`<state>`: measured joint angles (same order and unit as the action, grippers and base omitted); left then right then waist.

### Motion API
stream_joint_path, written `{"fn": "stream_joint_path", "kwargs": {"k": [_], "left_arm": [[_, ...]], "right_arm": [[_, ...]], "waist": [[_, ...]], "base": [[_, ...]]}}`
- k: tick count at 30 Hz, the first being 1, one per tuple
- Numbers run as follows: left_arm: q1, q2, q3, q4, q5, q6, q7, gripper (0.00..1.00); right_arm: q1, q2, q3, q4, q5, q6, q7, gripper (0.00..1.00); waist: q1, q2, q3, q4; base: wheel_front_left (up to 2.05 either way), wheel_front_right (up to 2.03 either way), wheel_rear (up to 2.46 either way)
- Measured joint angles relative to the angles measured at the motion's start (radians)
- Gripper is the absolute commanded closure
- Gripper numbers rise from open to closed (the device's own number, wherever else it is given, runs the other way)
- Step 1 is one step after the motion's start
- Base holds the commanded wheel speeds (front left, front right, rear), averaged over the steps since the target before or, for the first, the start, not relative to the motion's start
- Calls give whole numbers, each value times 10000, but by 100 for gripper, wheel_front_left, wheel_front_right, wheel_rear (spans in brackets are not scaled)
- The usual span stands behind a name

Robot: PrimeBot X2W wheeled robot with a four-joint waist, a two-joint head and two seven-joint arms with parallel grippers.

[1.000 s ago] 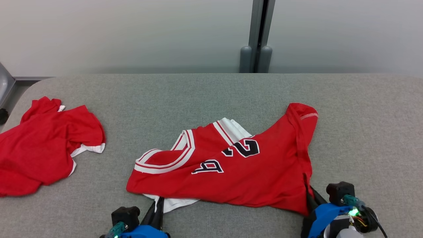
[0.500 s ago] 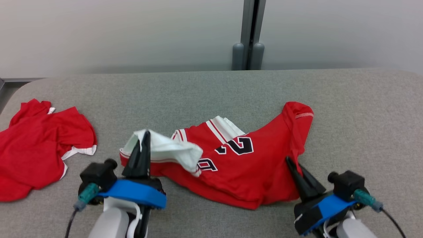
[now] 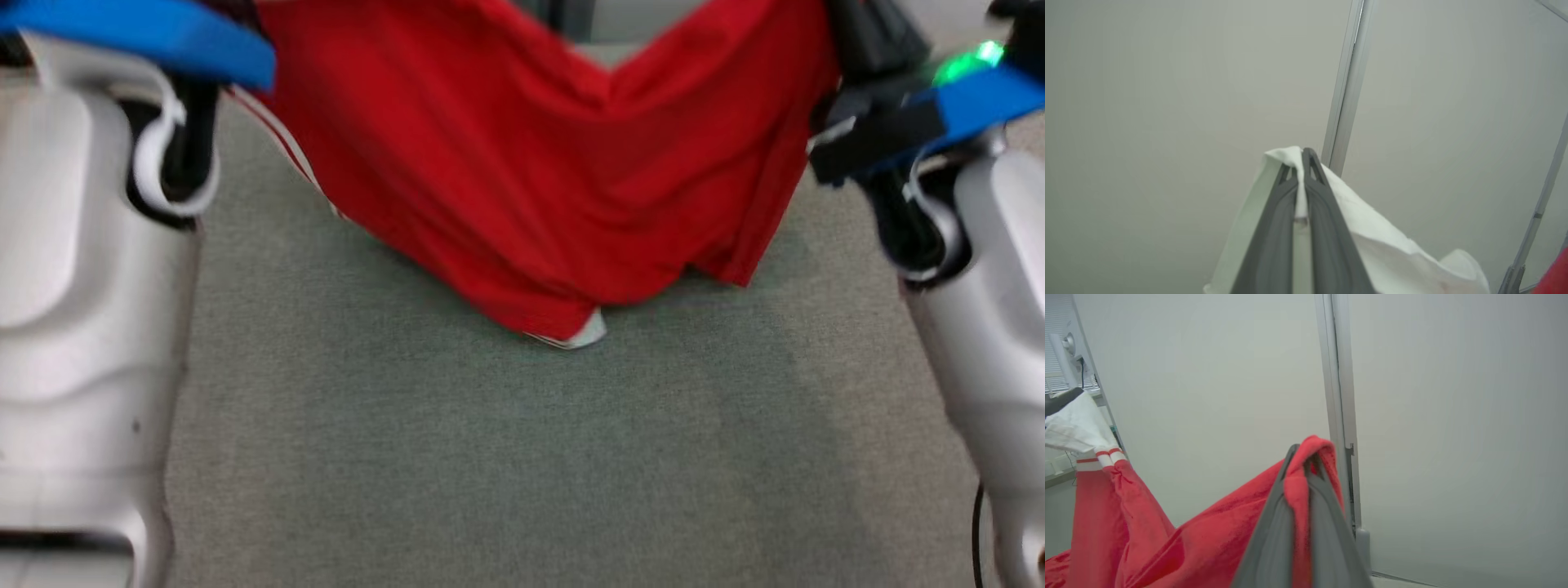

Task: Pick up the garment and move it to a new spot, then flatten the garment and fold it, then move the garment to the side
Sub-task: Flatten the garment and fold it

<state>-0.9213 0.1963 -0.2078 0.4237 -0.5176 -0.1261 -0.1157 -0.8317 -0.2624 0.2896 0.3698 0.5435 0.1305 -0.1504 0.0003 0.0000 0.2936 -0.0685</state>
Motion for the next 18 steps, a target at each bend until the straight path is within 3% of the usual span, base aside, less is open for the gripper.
{"fn": "stream_joint_path", "kwargs": {"k": [6, 11, 18], "left_arm": [[-3771, 134, 59, 1386, 169, -29, 50, 100], [-6536, -105, -50, 2437, 136, -29, -263, 100], [-8555, -318, -1170, 3515, -12, -33, -819, 100]], "right_arm": [[-3886, 222, -500, 1714, 1099, 2, 309, 100], [-6430, 125, -970, 3239, 1457, 0, 121, 100], [-8101, -182, -589, 4782, 1659, 0, -435, 100]], "waist": [[1, 0, 1190, -273], [1, 0, 1878, -212], [-1, 0, 2276, -4]], "base": [[0, 0, 0], [0, 0, 0], [0, 0, 0]]}}
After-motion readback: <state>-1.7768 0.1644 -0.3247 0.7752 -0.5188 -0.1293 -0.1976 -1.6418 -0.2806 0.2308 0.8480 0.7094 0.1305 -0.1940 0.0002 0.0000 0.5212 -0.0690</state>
